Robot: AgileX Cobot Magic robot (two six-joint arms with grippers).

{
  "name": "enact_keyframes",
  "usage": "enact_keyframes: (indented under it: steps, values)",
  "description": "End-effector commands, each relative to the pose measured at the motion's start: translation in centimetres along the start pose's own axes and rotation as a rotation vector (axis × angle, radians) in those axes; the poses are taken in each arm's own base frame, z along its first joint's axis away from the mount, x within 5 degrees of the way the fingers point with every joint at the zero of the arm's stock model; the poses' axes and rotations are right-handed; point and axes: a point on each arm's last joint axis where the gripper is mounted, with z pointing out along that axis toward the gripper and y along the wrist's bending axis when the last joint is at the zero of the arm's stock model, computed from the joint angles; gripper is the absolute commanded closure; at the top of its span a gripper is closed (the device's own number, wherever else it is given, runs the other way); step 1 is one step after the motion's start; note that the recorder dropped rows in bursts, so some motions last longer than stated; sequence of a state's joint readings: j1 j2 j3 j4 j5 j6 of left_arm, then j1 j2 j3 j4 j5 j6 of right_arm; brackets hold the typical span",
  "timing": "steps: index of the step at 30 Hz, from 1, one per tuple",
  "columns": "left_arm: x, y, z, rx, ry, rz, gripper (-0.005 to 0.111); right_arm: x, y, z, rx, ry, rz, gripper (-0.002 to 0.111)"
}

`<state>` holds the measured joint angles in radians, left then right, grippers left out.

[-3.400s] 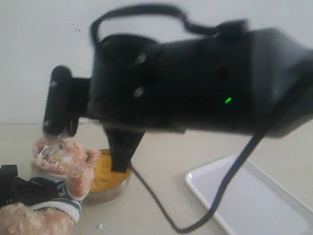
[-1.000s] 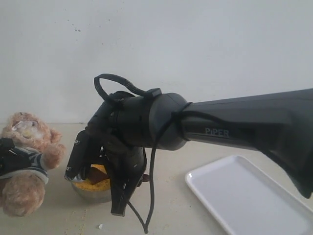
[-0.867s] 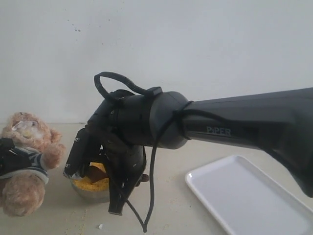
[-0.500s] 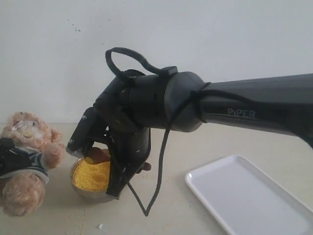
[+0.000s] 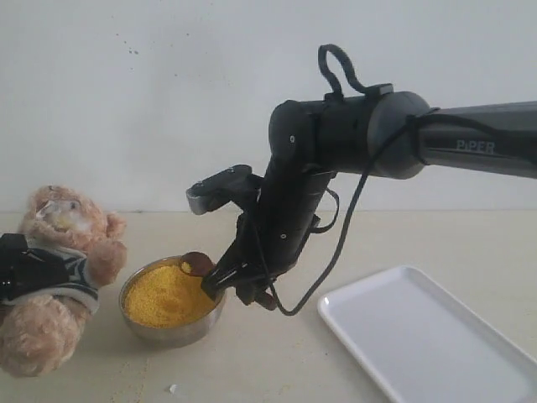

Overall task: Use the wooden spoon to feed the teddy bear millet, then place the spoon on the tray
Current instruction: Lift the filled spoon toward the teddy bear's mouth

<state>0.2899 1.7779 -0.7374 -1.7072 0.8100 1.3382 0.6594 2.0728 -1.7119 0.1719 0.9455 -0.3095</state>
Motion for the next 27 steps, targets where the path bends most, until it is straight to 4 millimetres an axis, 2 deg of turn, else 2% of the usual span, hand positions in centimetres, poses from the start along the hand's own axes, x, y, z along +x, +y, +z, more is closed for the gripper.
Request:
enact_keyframes:
  steps: [1, 6, 10, 13, 21, 24, 27]
  values:
    - [1.3, -0.9, -0.2, 0.130, 0.079, -0.054, 0.103, 0.1, -0.1, -1.1, -0.115, -0.008, 0.065, 0.108]
    - [3.4, -1.0, -0.5, 0.190, 0.153, -0.137, 0.103, 0.0, 0.2, -1.8, -0.147, -0.032, 0.086, 0.108]
    - [5.5, -0.3, -0.8, 0.163, 0.189, -0.198, 0.103, -0.2, 0.5, -3.4, -0.151, -0.061, 0.084, 0.108]
    - [6.3, -0.4, -0.9, 0.189, 0.210, -0.223, 0.103, -0.3, 0.7, -5.4, -0.136, -0.099, 0.077, 0.108]
    - [6.5, -1.5, -1.3, 0.323, 0.235, -0.218, 0.103, -0.2, 1.7, -10.8, -0.116, -0.209, 0.046, 0.108]
    - [6.6, -1.4, -1.3, 0.319, 0.242, -0.218, 0.103, -0.1, 1.9, -12.1, -0.111, -0.234, 0.039, 0.108]
    - [6.7, -1.3, -1.3, 0.308, 0.237, -0.210, 0.103, 0.1, 2.0, -12.5, -0.117, -0.225, 0.036, 0.108]
